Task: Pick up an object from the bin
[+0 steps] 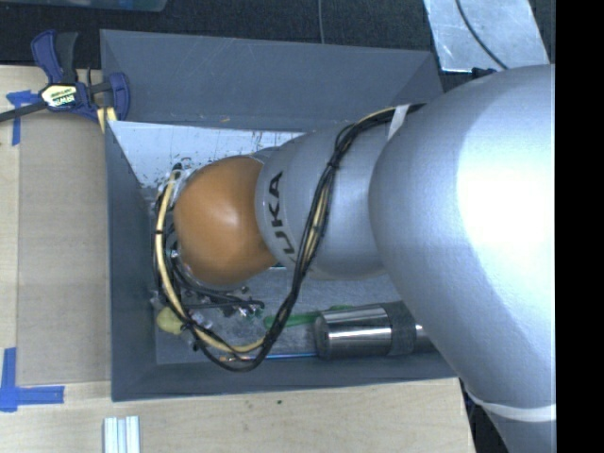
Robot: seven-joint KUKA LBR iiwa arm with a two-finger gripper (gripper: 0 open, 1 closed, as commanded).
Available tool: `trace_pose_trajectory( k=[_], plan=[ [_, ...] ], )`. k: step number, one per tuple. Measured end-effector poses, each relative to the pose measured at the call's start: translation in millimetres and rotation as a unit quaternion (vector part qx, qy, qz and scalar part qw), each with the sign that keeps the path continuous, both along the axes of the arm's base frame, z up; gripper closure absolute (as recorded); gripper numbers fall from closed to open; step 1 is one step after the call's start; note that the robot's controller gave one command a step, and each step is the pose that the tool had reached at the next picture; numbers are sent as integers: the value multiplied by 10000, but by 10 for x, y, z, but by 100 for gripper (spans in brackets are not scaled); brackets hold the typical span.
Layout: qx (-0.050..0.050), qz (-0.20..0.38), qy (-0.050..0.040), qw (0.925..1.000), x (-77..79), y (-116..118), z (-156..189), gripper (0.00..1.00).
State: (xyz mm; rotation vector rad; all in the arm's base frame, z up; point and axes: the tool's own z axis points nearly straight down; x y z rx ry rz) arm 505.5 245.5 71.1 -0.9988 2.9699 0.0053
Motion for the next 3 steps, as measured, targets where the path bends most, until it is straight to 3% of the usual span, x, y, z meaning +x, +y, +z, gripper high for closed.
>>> trace_pose_trajectory(
  k=[1,2,3],
  plan=[
    [-16,0,35,10000,-23,-10,121,100],
    [-16,-3,38,10000,-24,-8,559,100],
    [4,-7,-7,10000,-2,1,821,100]
  ],
)
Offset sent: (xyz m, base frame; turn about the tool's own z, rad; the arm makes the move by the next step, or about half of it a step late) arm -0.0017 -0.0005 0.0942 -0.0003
